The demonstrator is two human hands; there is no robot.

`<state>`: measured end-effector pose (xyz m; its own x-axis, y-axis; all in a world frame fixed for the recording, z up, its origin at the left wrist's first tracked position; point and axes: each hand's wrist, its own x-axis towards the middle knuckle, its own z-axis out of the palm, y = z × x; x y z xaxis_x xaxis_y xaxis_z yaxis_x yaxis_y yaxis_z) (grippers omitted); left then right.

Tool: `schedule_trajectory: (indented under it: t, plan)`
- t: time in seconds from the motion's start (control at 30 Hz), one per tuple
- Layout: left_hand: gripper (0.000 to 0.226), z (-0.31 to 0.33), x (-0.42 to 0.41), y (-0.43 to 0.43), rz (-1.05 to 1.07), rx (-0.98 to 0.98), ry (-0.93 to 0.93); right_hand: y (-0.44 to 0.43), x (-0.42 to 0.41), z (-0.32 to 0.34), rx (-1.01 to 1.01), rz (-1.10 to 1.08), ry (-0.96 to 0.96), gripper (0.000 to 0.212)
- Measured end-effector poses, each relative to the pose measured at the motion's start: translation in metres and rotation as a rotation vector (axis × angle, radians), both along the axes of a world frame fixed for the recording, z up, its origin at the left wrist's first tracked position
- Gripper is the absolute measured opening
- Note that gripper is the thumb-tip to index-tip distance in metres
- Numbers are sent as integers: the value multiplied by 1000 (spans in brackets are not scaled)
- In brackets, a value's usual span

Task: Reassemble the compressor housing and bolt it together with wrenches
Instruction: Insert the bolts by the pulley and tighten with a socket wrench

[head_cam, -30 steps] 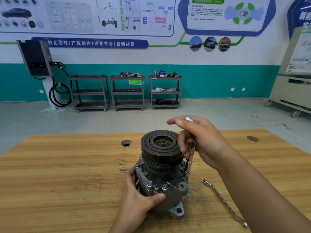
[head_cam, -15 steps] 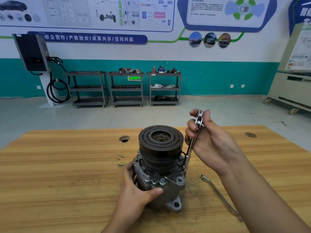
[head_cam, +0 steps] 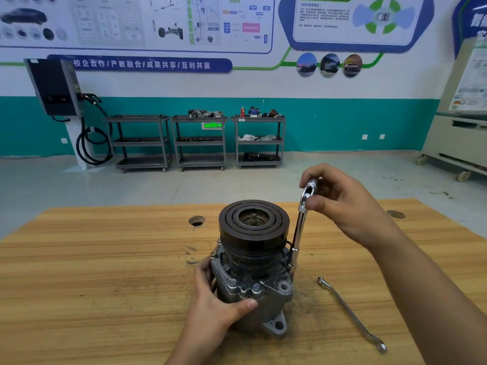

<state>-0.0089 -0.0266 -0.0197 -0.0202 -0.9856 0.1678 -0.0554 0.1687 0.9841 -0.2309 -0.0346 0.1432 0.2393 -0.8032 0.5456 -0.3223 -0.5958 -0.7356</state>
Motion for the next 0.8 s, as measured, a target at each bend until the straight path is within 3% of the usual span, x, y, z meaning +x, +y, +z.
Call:
schedule_trajectory:
  t: [0.07, 0.13, 0.27, 0.37, 0.6, 0.7, 0.8]
  plan:
    - [120, 0, 0, 0, 0, 4, -3, -1, -3, 11, -159, -128, 309, 33]
    - [120, -1, 1, 0, -5, 8, -4, -2, -4, 19, -278, -190, 501, 39]
    - [117, -2, 0, 1, -3, 11, 14, 4, -2, 24, -316, -355, 739, 52]
    - [119, -3, 0, 0, 14, 10, 20, 15, 9, 24, -279, -499, 801, 53]
    - [118, -3, -1, 0, 31, 11, 3, 24, 40, 7, -326, -804, 706, 55]
    - [116, -3, -1, 0, 35, 8, 0, 19, 42, -2, -354, -695, 528, 42]
    - [115, -3, -1, 0, 29, 3, -5, 18, 38, -10, -155, -350, 77, 16]
